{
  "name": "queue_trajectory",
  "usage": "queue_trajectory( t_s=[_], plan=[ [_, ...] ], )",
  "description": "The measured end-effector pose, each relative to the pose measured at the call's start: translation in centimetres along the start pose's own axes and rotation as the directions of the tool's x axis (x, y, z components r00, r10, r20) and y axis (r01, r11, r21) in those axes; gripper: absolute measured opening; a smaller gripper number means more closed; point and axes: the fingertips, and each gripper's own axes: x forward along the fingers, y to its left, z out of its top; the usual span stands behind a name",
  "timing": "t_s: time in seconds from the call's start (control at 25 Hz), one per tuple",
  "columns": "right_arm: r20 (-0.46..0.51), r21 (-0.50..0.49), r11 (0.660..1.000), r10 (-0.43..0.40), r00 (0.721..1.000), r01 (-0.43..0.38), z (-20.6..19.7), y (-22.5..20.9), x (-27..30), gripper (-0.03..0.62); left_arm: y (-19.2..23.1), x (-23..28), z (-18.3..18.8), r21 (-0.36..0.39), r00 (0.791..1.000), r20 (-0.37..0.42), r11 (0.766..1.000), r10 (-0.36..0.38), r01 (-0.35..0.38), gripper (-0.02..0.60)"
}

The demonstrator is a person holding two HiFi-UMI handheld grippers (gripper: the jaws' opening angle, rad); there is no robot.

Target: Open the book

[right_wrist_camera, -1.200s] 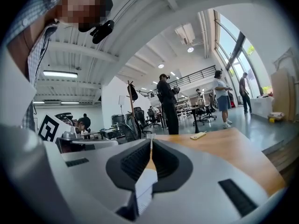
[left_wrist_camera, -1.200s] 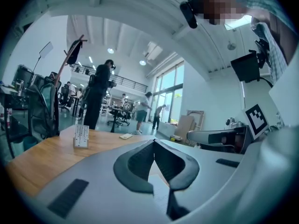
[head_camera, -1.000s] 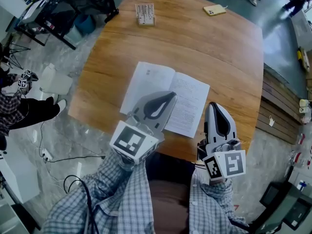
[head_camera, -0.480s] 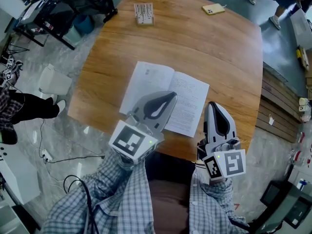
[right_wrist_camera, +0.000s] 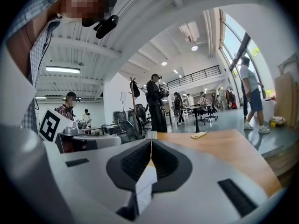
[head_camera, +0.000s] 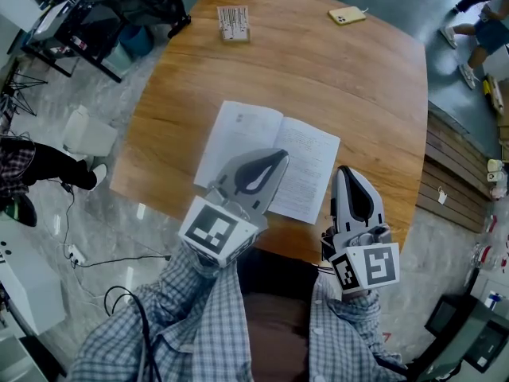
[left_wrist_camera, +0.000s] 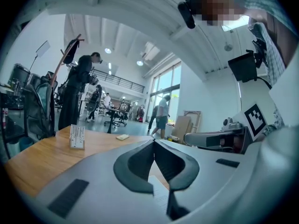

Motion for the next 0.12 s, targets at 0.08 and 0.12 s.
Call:
queue_trajectory(
  t_s=[0.08, 0.12],
  plan=[
    [-0.002, -0.001, 1.0, 0.006, 1.0, -0.006, 0.02, 0.06, 0.06, 0.021, 0.04, 0.03, 0.02, 0.0, 1.0, 0.002, 1.0, 0.005, -0.005, 0.008],
    [-0.003, -0.001, 1.0, 0.01, 1.0, -0.01, 0.03, 0.11, 0.09, 0.021, 0.06, 0.04, 0.03, 0.0, 1.0, 0.002, 1.0, 0.007, -0.007, 0.008]
  ],
)
